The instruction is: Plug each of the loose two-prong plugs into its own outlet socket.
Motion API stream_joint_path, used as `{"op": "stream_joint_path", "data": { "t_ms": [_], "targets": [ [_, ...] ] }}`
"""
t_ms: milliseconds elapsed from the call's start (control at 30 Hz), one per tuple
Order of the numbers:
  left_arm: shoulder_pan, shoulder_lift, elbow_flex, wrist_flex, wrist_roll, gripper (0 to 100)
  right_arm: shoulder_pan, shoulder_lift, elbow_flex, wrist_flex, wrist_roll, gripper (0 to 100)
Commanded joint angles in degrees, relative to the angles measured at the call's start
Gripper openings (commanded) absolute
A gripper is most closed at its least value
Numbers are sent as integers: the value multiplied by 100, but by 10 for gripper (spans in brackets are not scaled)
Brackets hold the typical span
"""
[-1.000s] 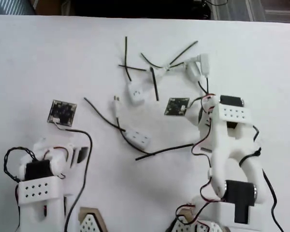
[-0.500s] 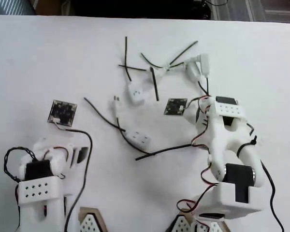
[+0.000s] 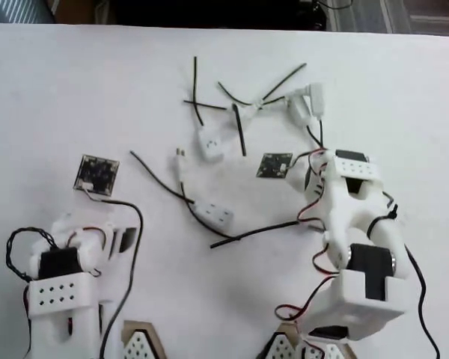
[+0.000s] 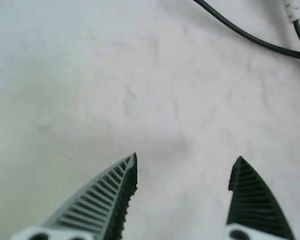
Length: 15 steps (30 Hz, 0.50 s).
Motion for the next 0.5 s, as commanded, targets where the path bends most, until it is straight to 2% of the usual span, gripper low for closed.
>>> {"op": "stream_joint_path", "data": {
  "t_ms": [0, 133, 467],
  "targets": [
    [-31, -84, -18, -70, -35, 290, 31, 75, 53, -22, 18, 26],
    [-31, -84, -18, -70, -35, 290, 48, -338, -35, 576, -246, 15],
    [-31, -84, 26, -97, -35, 290, 163, -3064, -97, 2097, -730, 18]
  ]
}}
